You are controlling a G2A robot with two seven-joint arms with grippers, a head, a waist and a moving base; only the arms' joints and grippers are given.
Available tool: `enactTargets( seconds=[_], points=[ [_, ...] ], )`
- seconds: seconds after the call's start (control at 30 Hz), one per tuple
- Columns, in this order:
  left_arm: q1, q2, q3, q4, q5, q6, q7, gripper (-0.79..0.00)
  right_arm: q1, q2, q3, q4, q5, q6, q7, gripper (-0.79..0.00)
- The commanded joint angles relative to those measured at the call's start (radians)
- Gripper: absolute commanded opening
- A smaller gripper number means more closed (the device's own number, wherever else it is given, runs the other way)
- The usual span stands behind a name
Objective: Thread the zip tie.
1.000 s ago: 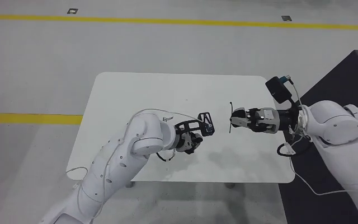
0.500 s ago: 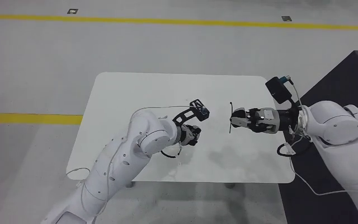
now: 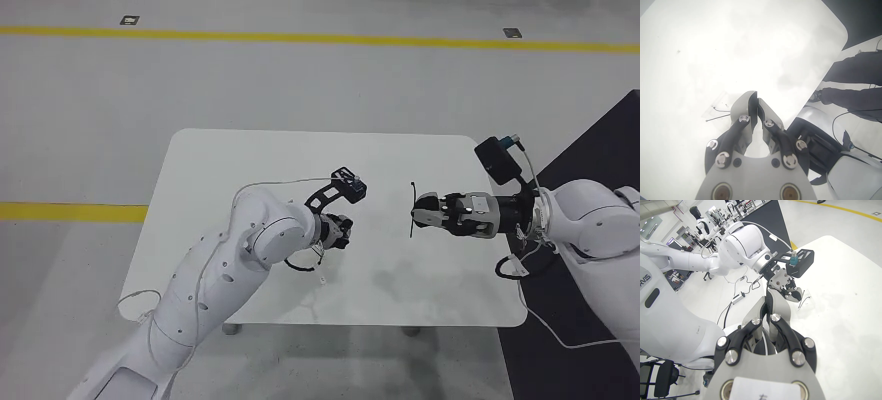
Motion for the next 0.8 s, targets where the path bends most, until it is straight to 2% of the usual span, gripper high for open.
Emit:
enactTargets(
  seconds=[0.0,0.07,0.13,0.27,0.33,0.37,0.43,0.5,0.77],
  points=[
    [0.000,0.000,0.000,0.000,0.000,0.000,0.000,-0.785,0.000,0.000,0.000,0.000,0.000,0.000,0.000,-0.785],
    [0.019,0.000,-0.010,0.006,-0.029,0.022,0.022,-0.785,0.000,0.000,0.000,0.000,0.000,0.000,0.000,-0.785],
    [0.023,-0.002,-0.027,0.006,-0.054,0.097,0.015,-0.785,0.000,0.000,0.000,0.000,0.000,0.000,0.000,-0.785],
    [0.024,-0.011,-0.027,-0.023,-0.055,0.303,-0.019,-0.785,0.000,0.000,0.000,0.000,0.000,0.000,0.000,-0.785],
    [0.028,-0.016,-0.026,-0.033,-0.016,0.445,-0.011,-0.785,0.000,0.000,0.000,0.000,0.000,0.000,0.000,-0.785],
    [0.031,-0.019,-0.019,-0.046,-0.019,0.478,-0.018,-0.785,0.000,0.000,0.000,0.000,0.000,0.000,0.000,-0.785],
    [0.028,-0.024,-0.011,-0.053,-0.021,0.505,-0.018,-0.785,0.000,0.000,0.000,0.000,0.000,0.000,0.000,-0.785],
    [0.033,-0.029,-0.012,-0.071,-0.062,0.483,0.002,-0.785,0.000,0.000,0.000,0.000,0.000,0.000,0.000,-0.785],
    [0.039,-0.028,-0.015,-0.058,-0.053,0.494,0.017,-0.785,0.000,0.000,0.000,0.000,0.000,0.000,0.000,-0.785]
  ],
)
